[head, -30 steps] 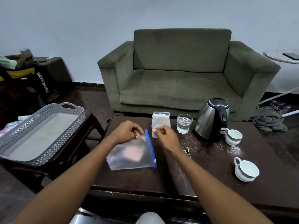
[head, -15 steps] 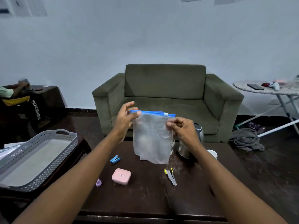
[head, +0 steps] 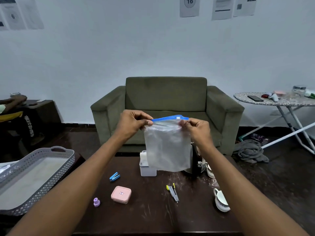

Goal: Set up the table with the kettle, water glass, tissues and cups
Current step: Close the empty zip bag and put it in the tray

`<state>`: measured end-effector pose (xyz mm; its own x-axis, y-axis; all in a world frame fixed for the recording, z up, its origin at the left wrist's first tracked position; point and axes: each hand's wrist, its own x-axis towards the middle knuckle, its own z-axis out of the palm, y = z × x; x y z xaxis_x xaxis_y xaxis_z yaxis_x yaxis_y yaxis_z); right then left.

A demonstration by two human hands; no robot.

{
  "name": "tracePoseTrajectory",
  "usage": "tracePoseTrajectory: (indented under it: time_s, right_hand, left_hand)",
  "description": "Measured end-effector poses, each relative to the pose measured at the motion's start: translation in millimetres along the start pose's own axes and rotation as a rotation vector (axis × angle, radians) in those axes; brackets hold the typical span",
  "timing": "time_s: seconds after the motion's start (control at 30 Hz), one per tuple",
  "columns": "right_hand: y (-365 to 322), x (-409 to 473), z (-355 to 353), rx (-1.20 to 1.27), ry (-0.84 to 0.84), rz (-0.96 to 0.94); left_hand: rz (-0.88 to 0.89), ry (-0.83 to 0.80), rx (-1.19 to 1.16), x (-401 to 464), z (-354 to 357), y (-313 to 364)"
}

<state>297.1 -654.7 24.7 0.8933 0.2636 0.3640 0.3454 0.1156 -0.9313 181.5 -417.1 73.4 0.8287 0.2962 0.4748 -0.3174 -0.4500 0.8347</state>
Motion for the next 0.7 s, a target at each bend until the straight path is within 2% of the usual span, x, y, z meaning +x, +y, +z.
tracePoseTrajectory:
  time_s: [0.07, 0.23, 0.3, 0.37, 0.43, 0.5, 0.6, 0.7]
  right_hand:
    - [1, -2, 3, 0.0, -0.007, 0.014]
    - [-12, -2, 9, 0.084, -0.056, -0.054]
    - [-16, -2, 12, 0.057, -0.017, -0.098]
    - [-18, 0, 15, 0.025, 0.062, -0.126]
    - [-20, 4, 17, 0.015, 0.098, -0.141]
    - [-25, 5, 20, -0.002, 0.085, -0.159]
    - [-32, 3, 24, -0.026, 0.065, -0.174]
    - [-34, 4, 23, -0.05, 0.113, -0.172]
  left_hand:
    - [-0.002, 0.033, 0.042, 6, -3, 3]
    - [-0.085, -0.035, 0.131, 15, 0, 9]
    - [-0.098, -0.03, 0.167, 19, 2, 14]
    - [-0.042, 0.063, 0.269, 21, 8, 23]
    - [0.09, 0.136, 0.36, 21, 20, 40]
    - [0.224, 0.039, 0.433, 21, 37, 60]
    - [0.269, -0.154, 0.491, 24, 59, 80]
    - [0.262, -0.16, 0.47, 31, 68, 90]
